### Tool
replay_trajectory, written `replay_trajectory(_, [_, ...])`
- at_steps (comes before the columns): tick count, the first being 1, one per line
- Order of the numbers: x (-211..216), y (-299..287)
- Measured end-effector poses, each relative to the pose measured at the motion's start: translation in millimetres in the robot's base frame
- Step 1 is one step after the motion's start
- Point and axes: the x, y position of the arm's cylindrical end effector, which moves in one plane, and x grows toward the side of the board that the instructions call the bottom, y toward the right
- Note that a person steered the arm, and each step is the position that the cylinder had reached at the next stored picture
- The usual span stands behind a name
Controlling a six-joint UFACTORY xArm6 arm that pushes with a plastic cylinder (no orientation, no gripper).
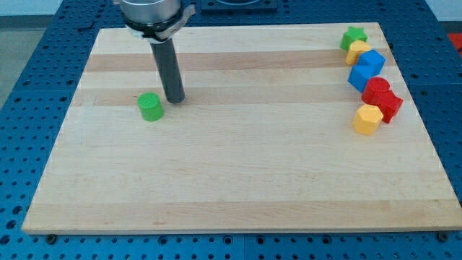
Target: Slide green circle to the center left
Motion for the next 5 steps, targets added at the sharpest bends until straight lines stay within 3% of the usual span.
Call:
replay_trajectory(1, [14.3, 5.8])
replay_trajectory(4, [35.3, -130.1])
replay_trajectory(5, [35.3, -103.9])
